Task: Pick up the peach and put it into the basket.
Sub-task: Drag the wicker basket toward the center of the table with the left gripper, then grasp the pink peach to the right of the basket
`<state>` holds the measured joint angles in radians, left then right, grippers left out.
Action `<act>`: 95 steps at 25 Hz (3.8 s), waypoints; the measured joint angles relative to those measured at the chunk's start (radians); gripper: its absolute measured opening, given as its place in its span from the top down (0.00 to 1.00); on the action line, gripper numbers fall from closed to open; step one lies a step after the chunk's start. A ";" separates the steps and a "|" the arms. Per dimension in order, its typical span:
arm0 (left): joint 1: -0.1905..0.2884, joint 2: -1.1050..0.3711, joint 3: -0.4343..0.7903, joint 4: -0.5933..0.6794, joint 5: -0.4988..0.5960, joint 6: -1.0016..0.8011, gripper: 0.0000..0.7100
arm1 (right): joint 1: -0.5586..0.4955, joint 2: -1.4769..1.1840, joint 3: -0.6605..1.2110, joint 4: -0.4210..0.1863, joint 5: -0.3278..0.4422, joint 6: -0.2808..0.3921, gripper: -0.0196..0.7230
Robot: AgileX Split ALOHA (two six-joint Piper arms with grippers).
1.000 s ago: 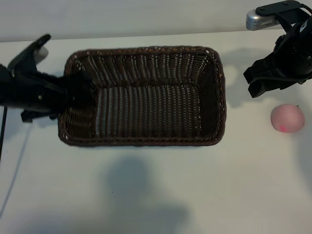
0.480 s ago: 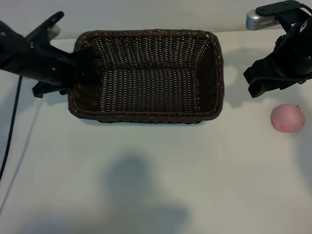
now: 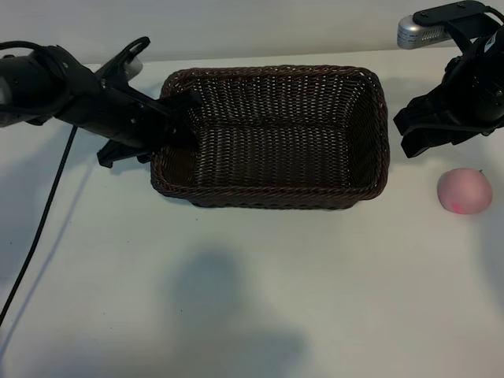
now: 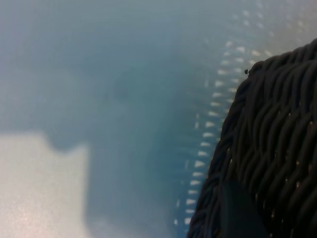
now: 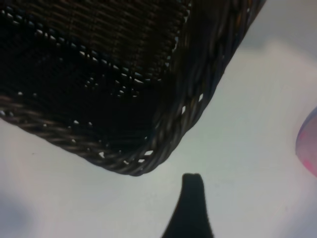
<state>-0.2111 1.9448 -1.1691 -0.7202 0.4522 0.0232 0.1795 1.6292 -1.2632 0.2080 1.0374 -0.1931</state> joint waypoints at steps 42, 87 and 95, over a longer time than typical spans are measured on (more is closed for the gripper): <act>-0.004 -0.079 -0.039 0.109 0.077 -0.058 0.07 | 0.000 0.000 0.000 0.000 0.006 0.000 0.17; 0.347 -1.477 0.244 0.665 0.704 0.088 0.16 | 0.000 0.000 0.000 0.004 0.027 0.000 0.17; 0.347 -1.715 0.497 0.648 0.635 0.050 0.16 | 0.000 0.000 0.000 0.004 0.027 0.000 0.17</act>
<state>0.1356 0.2298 -0.6719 -0.0721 1.0874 0.0728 0.1795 1.6292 -1.2632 0.2118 1.0641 -0.1931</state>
